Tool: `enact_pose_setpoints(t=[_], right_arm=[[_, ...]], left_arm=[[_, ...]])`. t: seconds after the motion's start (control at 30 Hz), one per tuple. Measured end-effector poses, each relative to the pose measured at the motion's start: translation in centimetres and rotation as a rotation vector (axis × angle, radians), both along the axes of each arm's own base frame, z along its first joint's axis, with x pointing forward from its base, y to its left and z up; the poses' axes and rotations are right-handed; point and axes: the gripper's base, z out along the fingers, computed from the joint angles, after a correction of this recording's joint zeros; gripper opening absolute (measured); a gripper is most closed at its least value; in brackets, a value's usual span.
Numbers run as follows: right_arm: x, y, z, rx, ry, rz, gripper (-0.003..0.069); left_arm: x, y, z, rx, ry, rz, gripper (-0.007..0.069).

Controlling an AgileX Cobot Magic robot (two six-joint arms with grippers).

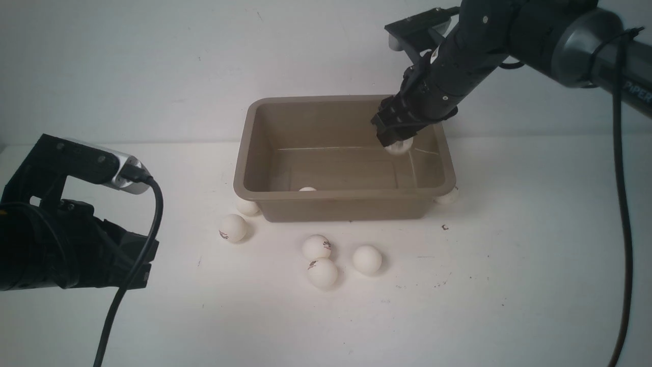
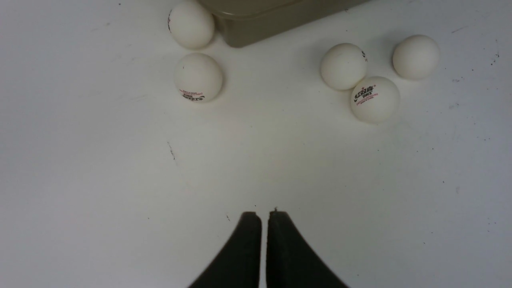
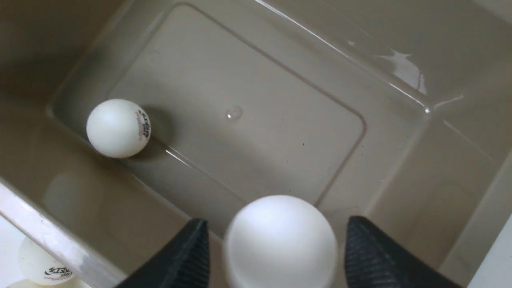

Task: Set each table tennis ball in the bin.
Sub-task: Use the right arm to put the table tennis ball into the box, then use the right arm to clamp the table tennis ball closest to it

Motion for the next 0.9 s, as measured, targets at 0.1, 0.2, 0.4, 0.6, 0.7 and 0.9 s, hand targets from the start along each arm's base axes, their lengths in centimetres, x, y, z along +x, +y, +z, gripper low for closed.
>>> enact_pose_setpoints(t=[0.1,0.2,0.4,0.6,0.7,0.9], right_arm=[[-0.1,0.0,-0.1,0.003,0.015,-0.012,0.047],[-0.6,0.0,-0.2,0.0,0.078,-0.007,0.0476],[-2.7,1.6,0.4,0.022,0.188,0.061,0.0475],[-6.0,6.8,0.9,0.004,0.182,0.162,0.0475],[-7.5,8.8,0.8,-0.058,0.16,0.192,0.0475],[-9.2,10.7,0.5,-0.154,0.119,0.202,0.0475]], left_arm=[[0.0,0.0,0.0,0.0,0.0,0.0,0.0009],[0.0,0.0,0.0,0.003,0.001,-0.002,0.0009],[0.0,0.1,-0.1,0.018,0.003,-0.009,0.0009],[-0.1,0.1,-0.1,0.027,0.004,-0.013,0.0009],[-0.1,0.1,-0.1,0.027,0.004,-0.013,0.0009],[-0.1,0.1,-0.1,0.026,0.005,-0.013,0.0009]])
